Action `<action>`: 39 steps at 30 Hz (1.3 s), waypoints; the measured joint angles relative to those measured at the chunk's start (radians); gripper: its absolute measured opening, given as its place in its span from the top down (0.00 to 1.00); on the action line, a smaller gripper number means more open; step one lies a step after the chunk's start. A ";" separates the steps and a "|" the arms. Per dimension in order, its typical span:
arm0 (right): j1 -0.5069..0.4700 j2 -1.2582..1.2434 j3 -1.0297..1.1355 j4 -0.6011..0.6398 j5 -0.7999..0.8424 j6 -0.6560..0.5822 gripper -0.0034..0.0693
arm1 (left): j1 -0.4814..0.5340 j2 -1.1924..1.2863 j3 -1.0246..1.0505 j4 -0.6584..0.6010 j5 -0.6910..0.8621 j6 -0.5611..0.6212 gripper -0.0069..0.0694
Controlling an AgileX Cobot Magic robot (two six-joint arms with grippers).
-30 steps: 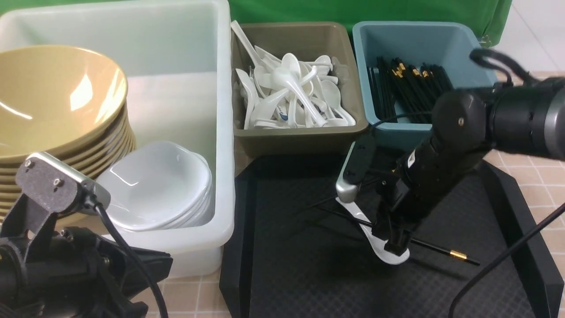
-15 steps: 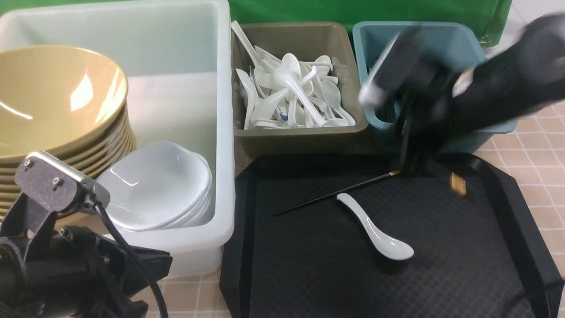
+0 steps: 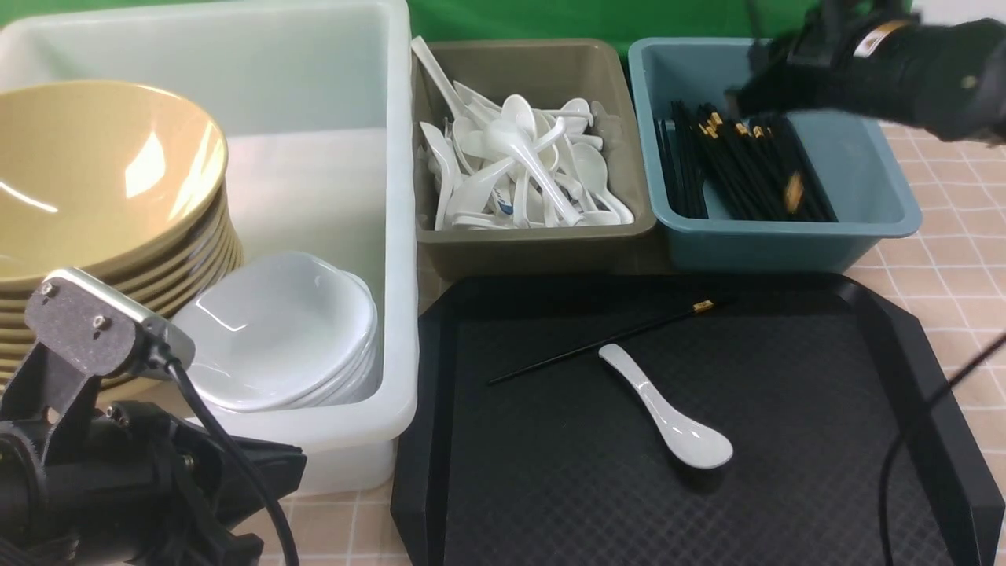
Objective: On brown table put chopsticks spoon bowls plates into blue grey white boxes.
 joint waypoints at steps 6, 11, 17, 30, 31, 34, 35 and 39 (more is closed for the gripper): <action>0.039 -0.021 -0.091 -0.005 0.444 -0.063 0.46 | 0.000 0.000 0.000 0.000 -0.010 0.000 0.90; 0.154 -0.075 -0.059 -0.003 0.796 -0.054 0.46 | 0.000 0.000 0.000 0.000 -0.037 0.003 0.90; 0.228 -0.074 0.170 -0.004 0.751 0.002 0.41 | 0.000 0.000 0.000 0.000 -0.040 0.003 0.90; 0.229 -0.021 0.316 0.069 0.625 0.060 0.54 | 0.000 0.000 0.000 -0.011 -0.035 0.003 0.90; 0.230 -0.023 0.316 0.076 0.639 0.039 0.68 | 0.000 0.000 0.000 -0.011 -0.028 0.003 0.90; 0.230 -0.053 0.315 0.078 0.651 0.017 0.84 | 0.000 0.000 0.000 -0.011 -0.020 0.003 0.90; 0.230 -0.079 0.308 0.078 0.656 0.016 0.84 | 0.000 0.000 0.000 -0.011 -0.020 0.003 0.90; 0.230 -0.167 0.222 0.078 0.642 0.005 0.84 | 0.000 0.000 0.000 -0.011 -0.018 0.003 0.90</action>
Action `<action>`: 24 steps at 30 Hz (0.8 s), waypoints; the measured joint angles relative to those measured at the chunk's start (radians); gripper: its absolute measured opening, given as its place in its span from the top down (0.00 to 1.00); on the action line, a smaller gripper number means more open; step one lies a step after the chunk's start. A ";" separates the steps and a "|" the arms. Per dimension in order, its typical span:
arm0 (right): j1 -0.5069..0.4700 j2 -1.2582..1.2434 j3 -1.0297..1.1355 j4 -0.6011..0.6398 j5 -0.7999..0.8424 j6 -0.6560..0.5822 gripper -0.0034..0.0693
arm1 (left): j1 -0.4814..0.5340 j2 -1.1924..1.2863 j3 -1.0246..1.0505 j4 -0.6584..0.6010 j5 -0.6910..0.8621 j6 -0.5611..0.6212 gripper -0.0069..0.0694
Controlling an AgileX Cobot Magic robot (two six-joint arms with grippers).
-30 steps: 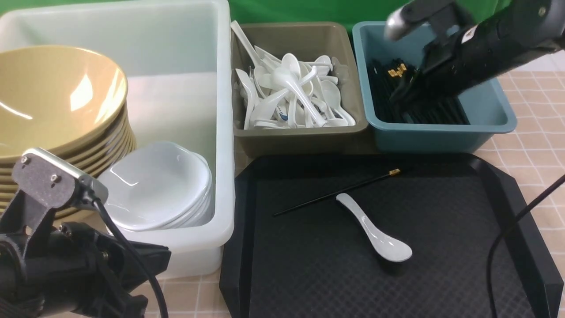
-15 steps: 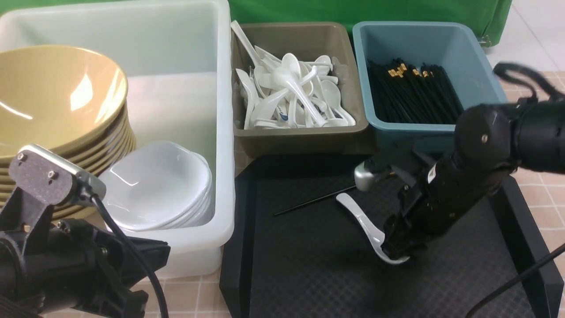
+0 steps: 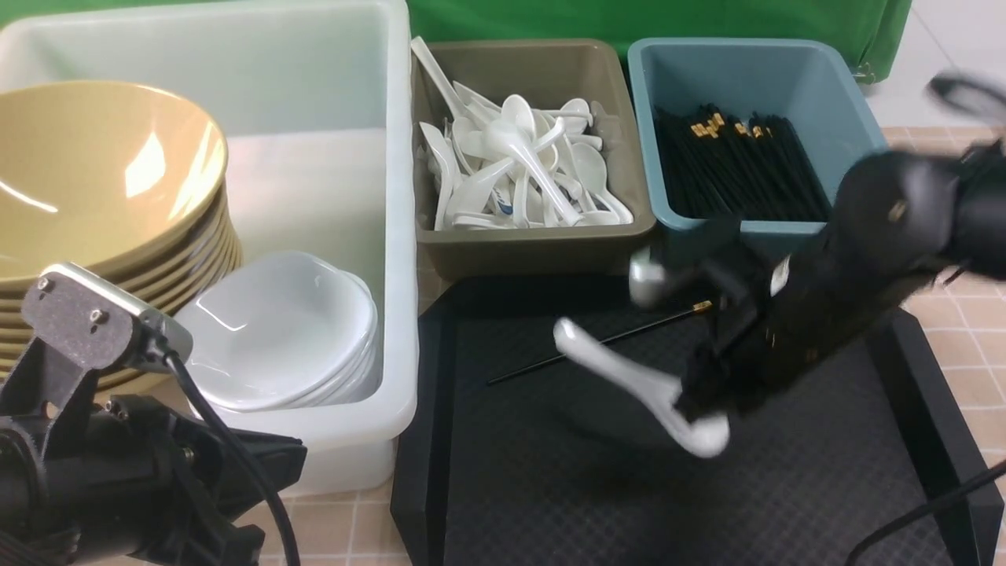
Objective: On brown table put chopsticks spoon bowls plates into blue grey white boxes.
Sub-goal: 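Reach down and grasp the white spoon resting in the bowl with the right gripper, then place the white spoon into the bin of spoons with the right gripper, then grasp the chopsticks with the right gripper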
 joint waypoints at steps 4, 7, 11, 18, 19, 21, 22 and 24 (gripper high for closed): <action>0.002 -0.025 -0.105 0.005 -0.181 -0.015 0.84 | 0.000 0.000 0.000 -0.005 -0.005 -0.002 0.90; 0.003 0.014 -0.171 0.033 -0.367 -0.028 0.84 | 0.000 0.000 0.000 -0.012 -0.007 -0.002 0.90; 0.003 0.151 -0.298 0.042 -0.434 -0.036 0.74 | 0.000 0.000 0.000 -0.015 -0.007 -0.003 0.90; 0.006 0.316 -0.471 0.042 -0.158 0.000 0.45 | 0.000 0.000 0.000 -0.008 0.007 -0.003 0.90; 0.015 0.313 -0.485 0.039 -0.038 0.026 0.48 | 0.000 0.000 0.000 -0.008 0.011 -0.003 0.90; 0.032 0.305 -0.482 0.035 0.036 0.016 0.57 | 0.000 0.000 0.000 -0.008 0.012 -0.003 0.90; 0.045 0.304 -0.467 0.033 0.064 0.000 0.64 | 0.000 0.000 0.000 -0.008 0.012 -0.003 0.90; 0.056 0.303 -0.446 0.030 0.073 -0.028 0.74 | 0.000 0.000 0.000 -0.008 0.012 -0.003 0.90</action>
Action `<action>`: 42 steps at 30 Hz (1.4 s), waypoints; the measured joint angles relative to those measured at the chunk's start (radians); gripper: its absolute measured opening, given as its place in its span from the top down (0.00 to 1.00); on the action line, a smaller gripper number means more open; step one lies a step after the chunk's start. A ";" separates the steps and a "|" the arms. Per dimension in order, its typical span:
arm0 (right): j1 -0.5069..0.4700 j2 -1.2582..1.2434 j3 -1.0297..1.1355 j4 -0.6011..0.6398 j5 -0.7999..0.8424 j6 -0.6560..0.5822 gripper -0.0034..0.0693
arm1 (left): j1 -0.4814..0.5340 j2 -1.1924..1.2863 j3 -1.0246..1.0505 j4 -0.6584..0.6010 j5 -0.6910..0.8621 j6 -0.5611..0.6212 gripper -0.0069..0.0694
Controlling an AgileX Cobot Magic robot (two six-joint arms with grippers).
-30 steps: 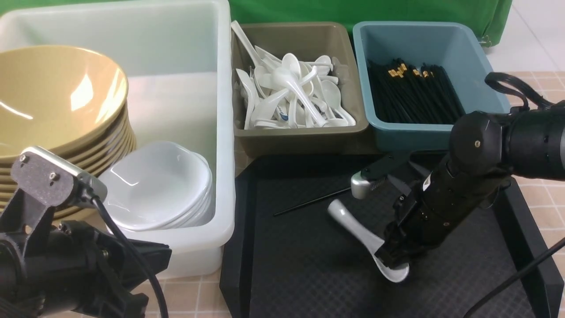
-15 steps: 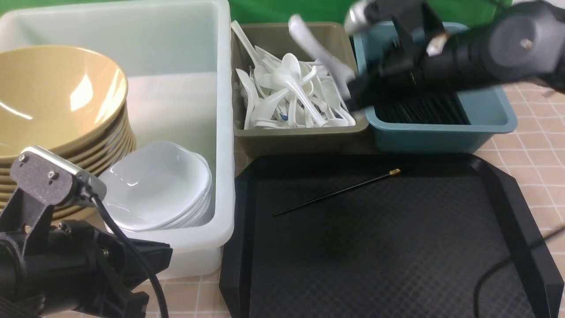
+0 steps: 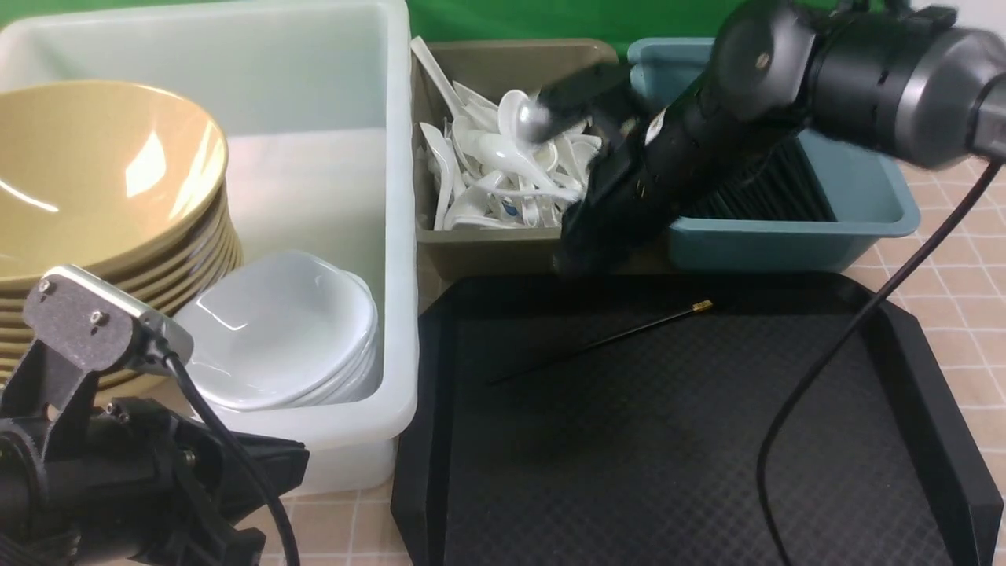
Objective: On brown table put chopsticks spoon bowls plates into blue grey white boxes.
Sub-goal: 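Grasp the chopsticks with the right gripper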
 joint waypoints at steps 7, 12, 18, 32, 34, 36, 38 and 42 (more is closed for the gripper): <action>0.018 0.014 0.144 -0.028 -0.211 -0.044 0.90 | 0.000 0.000 0.000 0.001 0.008 0.000 0.90; 0.017 0.065 0.149 -0.029 -0.298 -0.089 0.90 | 0.000 0.000 0.000 0.004 0.010 0.002 0.90; 0.017 0.120 0.149 -0.048 -0.283 -0.114 0.90 | 0.000 0.000 0.000 0.007 0.013 0.002 0.90; 0.017 0.071 0.147 -0.175 0.148 -0.038 0.90 | 0.000 0.000 0.000 0.009 0.015 0.002 0.90; 0.012 0.043 0.158 -0.222 0.198 0.011 0.90 | 0.000 0.000 0.000 0.009 0.016 0.002 0.90; -0.001 0.017 0.176 -0.277 0.204 0.064 0.90 | 0.000 0.000 0.000 0.011 0.019 0.002 0.90; -0.024 -0.007 0.210 -0.331 0.203 0.128 0.90 | 0.000 0.000 0.000 0.011 0.022 0.002 0.90; -0.130 -0.076 0.353 -0.392 0.069 0.276 0.90 | 0.000 0.000 0.000 0.011 0.026 0.000 0.90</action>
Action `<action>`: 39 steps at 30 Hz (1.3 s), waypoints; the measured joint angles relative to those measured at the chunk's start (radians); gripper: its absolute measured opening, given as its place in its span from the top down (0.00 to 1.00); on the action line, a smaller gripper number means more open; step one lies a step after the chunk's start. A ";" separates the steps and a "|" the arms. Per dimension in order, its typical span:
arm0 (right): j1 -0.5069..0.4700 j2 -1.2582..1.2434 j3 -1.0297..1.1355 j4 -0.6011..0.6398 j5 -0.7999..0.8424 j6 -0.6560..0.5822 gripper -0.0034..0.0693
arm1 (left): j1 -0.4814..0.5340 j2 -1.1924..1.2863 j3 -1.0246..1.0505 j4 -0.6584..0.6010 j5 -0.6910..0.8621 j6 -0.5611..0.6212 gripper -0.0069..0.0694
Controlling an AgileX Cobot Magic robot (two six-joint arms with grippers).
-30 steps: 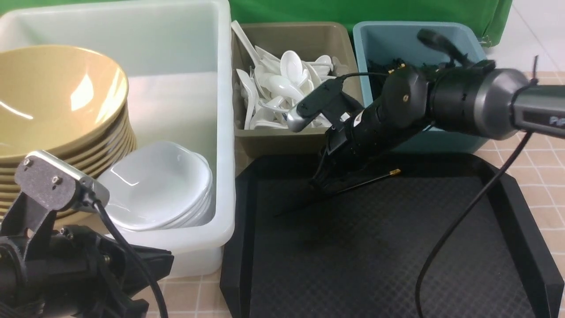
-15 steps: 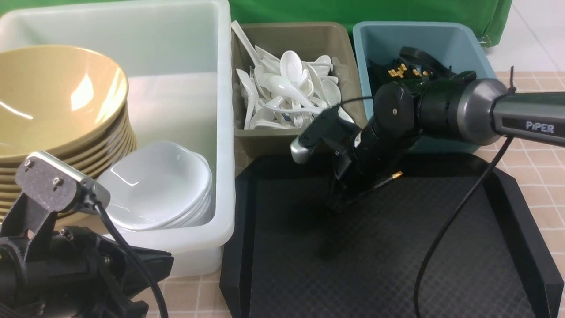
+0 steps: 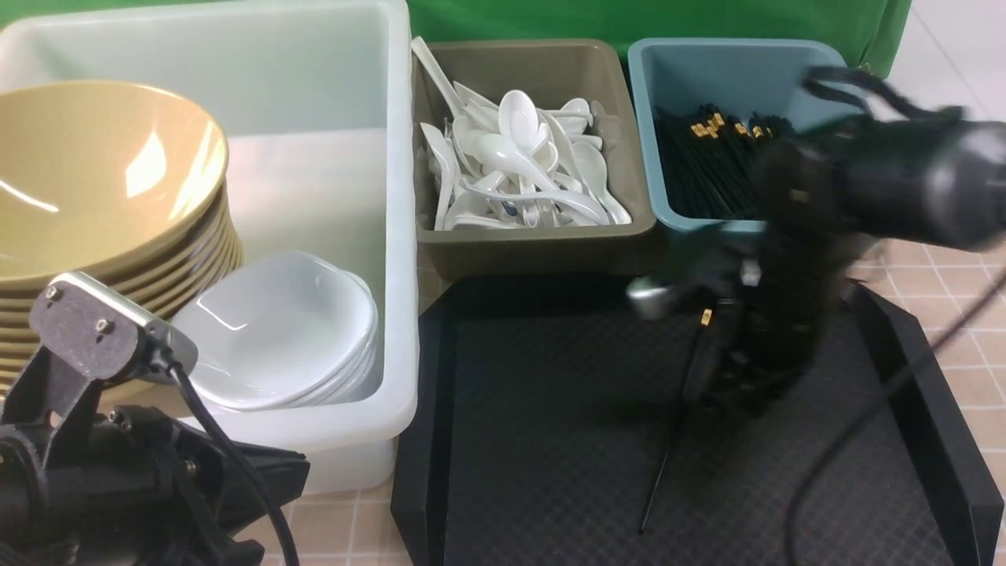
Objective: On brown table put chopsticks spoon bowls plates into blue grey white boxes.
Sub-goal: 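Grasp the chopsticks with the right gripper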
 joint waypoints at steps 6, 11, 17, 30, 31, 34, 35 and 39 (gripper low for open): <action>-0.127 -0.040 0.093 0.296 -0.168 0.024 0.88 | 0.000 0.000 0.000 -0.006 -0.017 0.000 0.90; -0.102 -0.025 0.097 0.512 -0.164 -0.126 0.74 | 0.000 0.000 0.000 -0.019 -0.019 0.000 0.90; 0.027 -0.009 0.073 0.355 -0.244 0.038 0.37 | 0.000 0.000 0.000 -0.022 -0.015 0.000 0.90; 0.133 0.048 0.005 0.009 -0.206 0.238 0.63 | 0.000 0.000 0.000 -0.023 0.010 0.000 0.90; 0.144 0.048 0.005 -0.004 -0.198 0.234 0.75 | 0.000 0.000 0.000 -0.023 0.012 0.000 0.90; 0.151 0.049 0.003 -0.013 -0.187 0.215 0.86 | 0.000 0.000 0.000 -0.023 0.012 0.002 0.90; 0.151 0.044 0.003 -0.013 -0.186 0.215 0.86 | 0.000 0.000 0.000 -0.023 0.013 0.002 0.90; 0.152 0.001 0.021 -0.013 -0.127 0.192 0.86 | 0.000 0.000 0.000 -0.024 0.017 0.001 0.90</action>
